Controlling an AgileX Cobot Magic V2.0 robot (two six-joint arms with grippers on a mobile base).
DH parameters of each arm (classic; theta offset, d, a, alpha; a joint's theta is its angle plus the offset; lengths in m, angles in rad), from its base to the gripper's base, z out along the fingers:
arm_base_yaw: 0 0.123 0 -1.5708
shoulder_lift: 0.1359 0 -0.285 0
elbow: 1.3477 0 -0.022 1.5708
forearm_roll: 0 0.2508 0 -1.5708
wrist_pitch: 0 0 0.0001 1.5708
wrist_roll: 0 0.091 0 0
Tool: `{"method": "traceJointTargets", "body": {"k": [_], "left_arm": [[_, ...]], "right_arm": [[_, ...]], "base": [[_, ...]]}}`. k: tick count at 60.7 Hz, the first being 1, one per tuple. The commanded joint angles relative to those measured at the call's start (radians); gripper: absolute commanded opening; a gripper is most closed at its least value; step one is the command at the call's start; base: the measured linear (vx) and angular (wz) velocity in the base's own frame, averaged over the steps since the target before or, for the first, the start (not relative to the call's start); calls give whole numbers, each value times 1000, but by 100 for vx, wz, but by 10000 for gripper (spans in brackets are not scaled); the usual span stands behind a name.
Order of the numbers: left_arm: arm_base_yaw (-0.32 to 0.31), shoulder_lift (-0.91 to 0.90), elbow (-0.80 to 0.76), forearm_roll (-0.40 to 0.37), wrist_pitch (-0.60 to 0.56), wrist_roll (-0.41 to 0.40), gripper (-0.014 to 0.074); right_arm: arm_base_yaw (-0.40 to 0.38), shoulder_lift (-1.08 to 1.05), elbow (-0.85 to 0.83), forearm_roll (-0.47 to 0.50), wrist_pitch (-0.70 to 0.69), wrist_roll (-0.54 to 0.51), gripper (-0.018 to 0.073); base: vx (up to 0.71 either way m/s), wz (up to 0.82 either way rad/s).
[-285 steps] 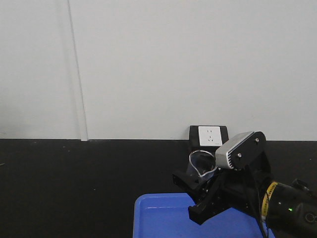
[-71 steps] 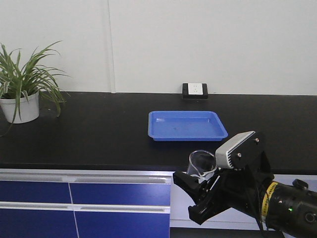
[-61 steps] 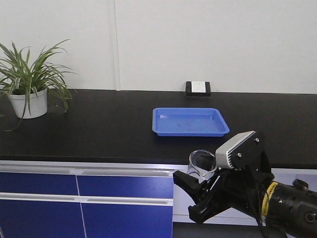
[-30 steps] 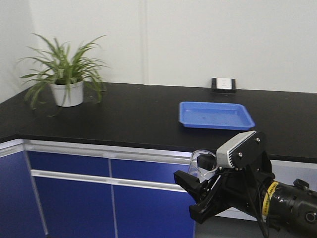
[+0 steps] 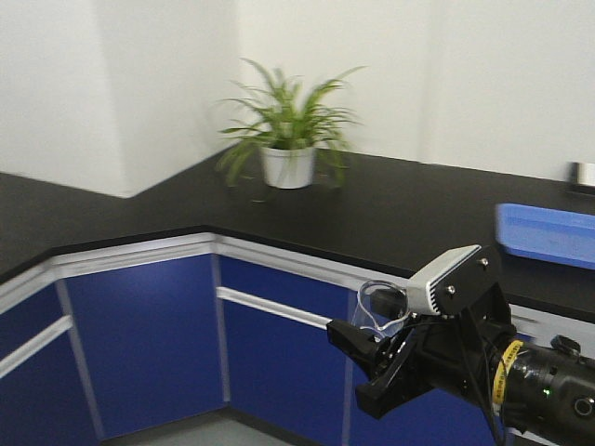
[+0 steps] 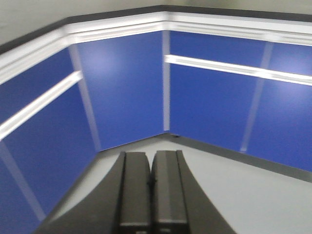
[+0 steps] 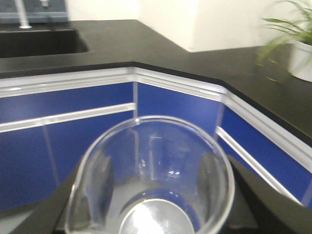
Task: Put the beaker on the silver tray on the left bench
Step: 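Hold the beaker in the right gripper while the base turns away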
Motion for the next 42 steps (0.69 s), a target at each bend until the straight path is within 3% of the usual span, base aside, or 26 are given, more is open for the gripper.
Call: {"method": "traceJointTargets", "body": {"k": [1,42], "left_arm": [[-3,-9,19,-8,-78,-1,1],[-3,-9,19,-8,-78,-1,1]], "right_arm": [[1,-36,-34,27,-57,1,-11],[1,-36,-34,27,-57,1,-11]], "base": [[0,73],[8,75]]}}
